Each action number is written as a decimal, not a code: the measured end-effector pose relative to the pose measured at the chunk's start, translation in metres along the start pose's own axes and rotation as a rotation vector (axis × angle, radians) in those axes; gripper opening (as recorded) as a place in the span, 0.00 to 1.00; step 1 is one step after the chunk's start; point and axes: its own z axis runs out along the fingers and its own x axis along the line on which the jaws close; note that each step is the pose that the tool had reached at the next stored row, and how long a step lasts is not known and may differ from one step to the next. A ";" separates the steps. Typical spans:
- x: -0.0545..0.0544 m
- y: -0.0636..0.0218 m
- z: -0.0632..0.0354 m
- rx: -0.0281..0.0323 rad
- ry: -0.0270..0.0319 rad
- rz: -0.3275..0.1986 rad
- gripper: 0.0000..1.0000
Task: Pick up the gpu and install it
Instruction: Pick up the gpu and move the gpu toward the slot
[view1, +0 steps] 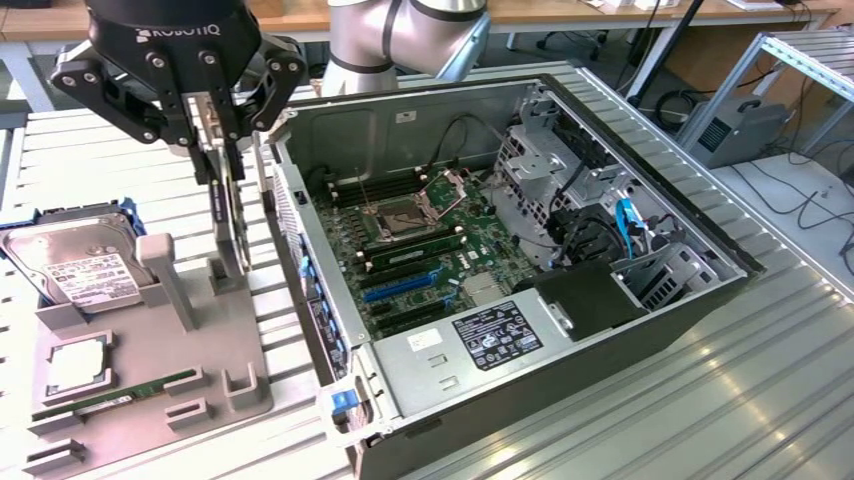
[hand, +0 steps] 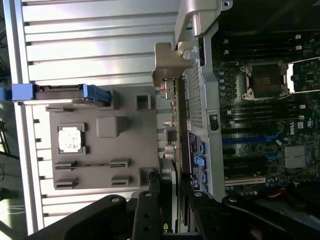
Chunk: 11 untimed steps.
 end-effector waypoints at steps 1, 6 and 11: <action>-0.001 0.0000 0.0000 0.0000 0.0000 0.000 0.27; -0.005 0.0004 0.0001 0.0001 0.0000 0.000 0.27; -0.009 0.0007 0.0002 0.0001 0.0001 0.000 0.27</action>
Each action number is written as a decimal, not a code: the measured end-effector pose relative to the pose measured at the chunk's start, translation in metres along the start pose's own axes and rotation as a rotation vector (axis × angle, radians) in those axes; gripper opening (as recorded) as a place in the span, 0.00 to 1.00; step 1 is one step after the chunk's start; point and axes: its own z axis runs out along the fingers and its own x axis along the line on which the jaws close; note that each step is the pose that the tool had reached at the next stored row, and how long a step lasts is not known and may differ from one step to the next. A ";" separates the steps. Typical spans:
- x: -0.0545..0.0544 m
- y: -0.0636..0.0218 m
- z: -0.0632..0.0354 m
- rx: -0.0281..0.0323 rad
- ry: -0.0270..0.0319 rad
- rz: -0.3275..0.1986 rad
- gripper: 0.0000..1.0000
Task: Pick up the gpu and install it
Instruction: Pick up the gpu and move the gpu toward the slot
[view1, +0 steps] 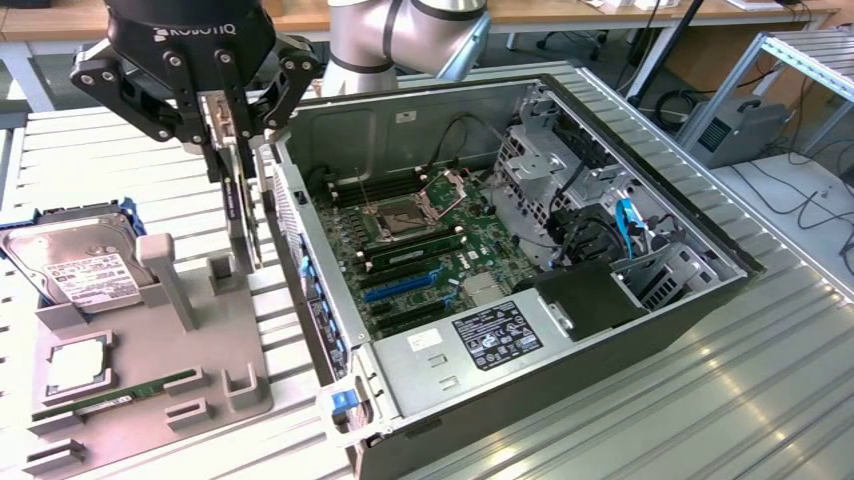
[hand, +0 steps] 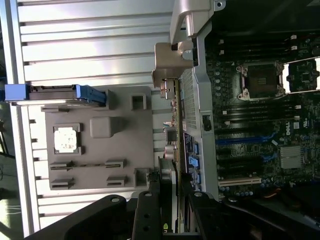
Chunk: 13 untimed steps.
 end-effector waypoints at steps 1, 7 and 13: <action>-0.001 0.0000 0.0001 0.0000 -0.0001 0.000 0.27; -0.005 0.0004 0.0002 0.0000 -0.0001 0.000 0.27; -0.011 0.0008 0.0003 0.0000 0.0000 0.000 0.27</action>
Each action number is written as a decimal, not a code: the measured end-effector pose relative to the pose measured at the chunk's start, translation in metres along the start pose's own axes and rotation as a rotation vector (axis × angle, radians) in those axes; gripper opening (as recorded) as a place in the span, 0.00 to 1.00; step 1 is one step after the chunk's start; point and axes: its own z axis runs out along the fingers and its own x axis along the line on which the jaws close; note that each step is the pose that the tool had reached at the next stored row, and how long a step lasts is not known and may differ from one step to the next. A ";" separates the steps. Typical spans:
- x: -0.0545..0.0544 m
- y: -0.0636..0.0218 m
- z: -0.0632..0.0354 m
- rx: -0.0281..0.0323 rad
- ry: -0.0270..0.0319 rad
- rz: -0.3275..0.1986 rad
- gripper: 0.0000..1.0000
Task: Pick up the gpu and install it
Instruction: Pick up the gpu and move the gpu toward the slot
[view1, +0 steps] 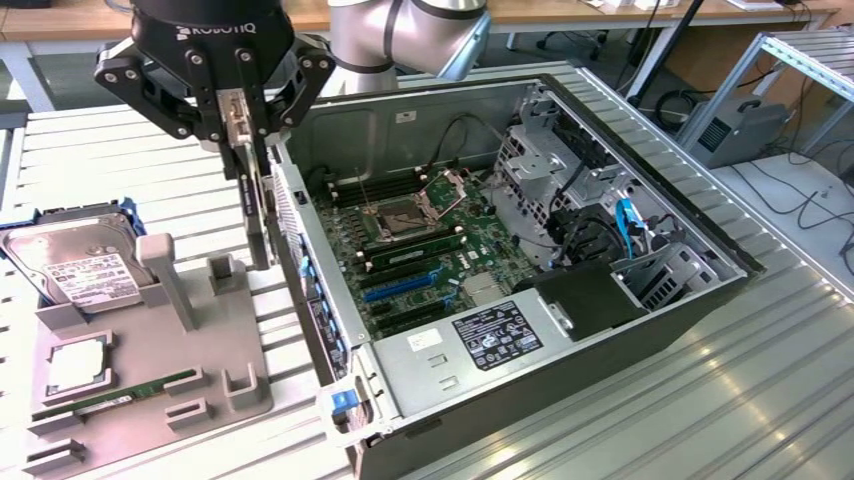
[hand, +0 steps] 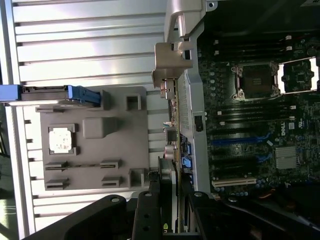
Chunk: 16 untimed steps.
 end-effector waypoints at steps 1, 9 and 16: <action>-0.001 0.0000 0.0001 -0.0001 0.0000 0.000 0.27; -0.006 0.0005 0.0002 -0.0001 -0.0001 0.000 0.27; -0.011 0.0008 0.0003 0.0000 0.0000 0.000 0.27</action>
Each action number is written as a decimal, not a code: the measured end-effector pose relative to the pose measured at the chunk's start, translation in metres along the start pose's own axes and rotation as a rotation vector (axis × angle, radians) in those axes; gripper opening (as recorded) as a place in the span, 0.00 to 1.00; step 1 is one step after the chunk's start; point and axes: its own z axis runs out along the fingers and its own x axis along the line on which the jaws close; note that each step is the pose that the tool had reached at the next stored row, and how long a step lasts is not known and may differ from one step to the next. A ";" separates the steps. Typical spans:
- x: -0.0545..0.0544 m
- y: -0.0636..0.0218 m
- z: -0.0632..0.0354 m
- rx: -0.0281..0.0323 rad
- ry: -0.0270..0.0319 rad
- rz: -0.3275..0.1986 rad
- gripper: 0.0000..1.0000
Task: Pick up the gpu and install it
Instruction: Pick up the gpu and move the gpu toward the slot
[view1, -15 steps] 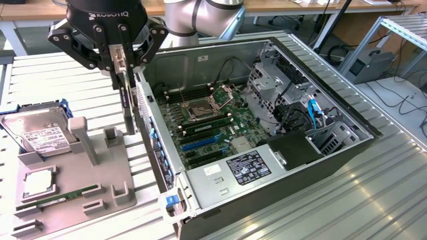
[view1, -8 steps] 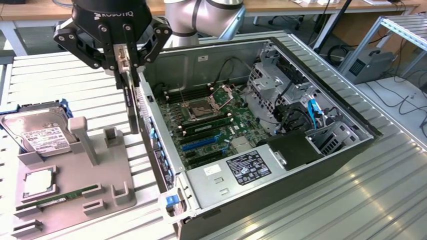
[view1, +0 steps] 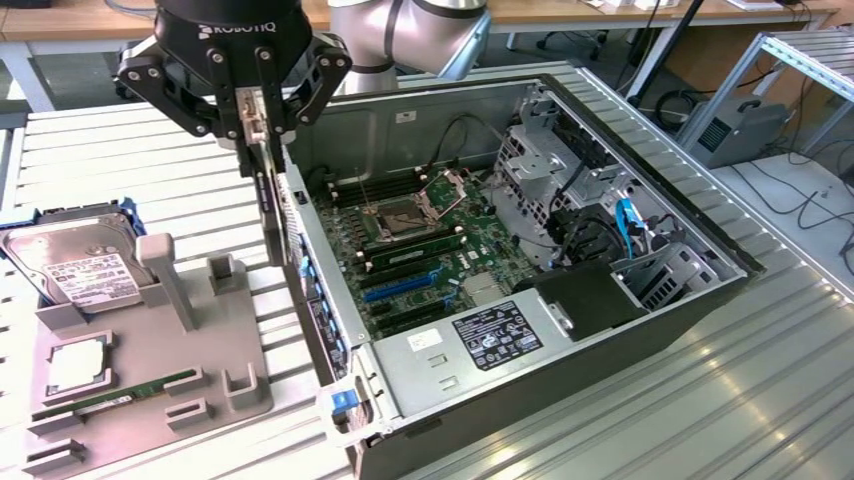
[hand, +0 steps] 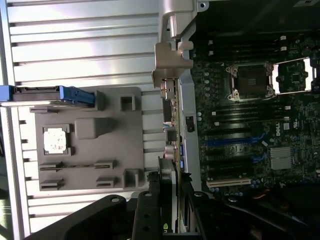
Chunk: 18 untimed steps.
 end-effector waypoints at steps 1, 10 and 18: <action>-0.001 0.0001 0.0000 0.0000 0.0000 0.000 0.27; -0.009 0.0007 0.0003 0.0000 0.0000 0.000 0.27; -0.018 0.0014 0.0005 0.0000 0.0000 0.000 0.27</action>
